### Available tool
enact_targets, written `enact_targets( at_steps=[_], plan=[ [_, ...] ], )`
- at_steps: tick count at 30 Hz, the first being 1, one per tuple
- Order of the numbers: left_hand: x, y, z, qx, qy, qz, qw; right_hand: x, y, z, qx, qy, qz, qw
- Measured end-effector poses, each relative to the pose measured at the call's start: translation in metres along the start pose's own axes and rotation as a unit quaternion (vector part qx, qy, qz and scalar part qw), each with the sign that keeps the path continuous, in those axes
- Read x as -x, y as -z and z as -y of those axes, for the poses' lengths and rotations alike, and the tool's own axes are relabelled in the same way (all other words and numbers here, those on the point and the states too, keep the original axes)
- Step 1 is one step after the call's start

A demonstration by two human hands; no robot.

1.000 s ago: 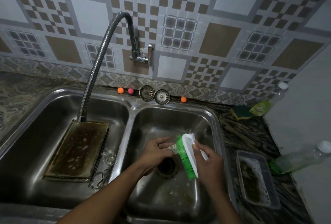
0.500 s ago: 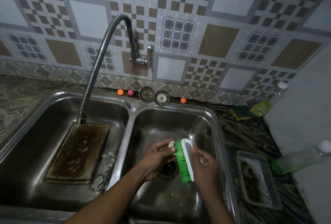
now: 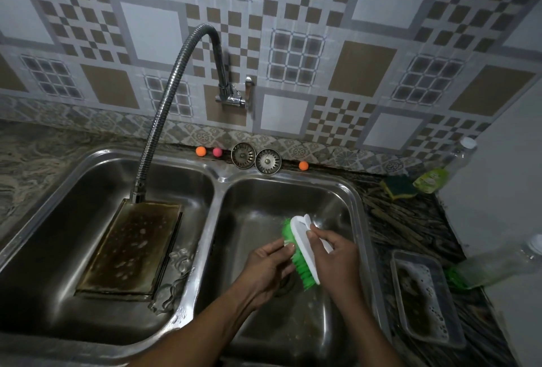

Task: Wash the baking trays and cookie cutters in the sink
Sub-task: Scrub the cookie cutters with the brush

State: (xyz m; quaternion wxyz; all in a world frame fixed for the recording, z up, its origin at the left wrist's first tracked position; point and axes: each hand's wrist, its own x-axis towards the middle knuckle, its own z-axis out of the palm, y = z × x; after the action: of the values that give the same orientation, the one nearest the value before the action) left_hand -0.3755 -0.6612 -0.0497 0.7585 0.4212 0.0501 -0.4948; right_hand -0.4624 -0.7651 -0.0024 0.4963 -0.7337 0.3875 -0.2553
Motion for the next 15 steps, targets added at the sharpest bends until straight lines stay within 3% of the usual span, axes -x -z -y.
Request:
enact_targets(
  at_steps=[6,15],
  plan=[
    [0.002,0.009,-0.002,-0.044,-0.047,-0.038,0.997,0.012,-0.019,-0.014,0.034,0.004,-0.056,0.998],
    [-0.001,0.02,0.003,-0.059,-0.018,-0.044,0.997,0.006,-0.012,-0.034,0.083,-0.027,-0.063,0.994]
  ],
)
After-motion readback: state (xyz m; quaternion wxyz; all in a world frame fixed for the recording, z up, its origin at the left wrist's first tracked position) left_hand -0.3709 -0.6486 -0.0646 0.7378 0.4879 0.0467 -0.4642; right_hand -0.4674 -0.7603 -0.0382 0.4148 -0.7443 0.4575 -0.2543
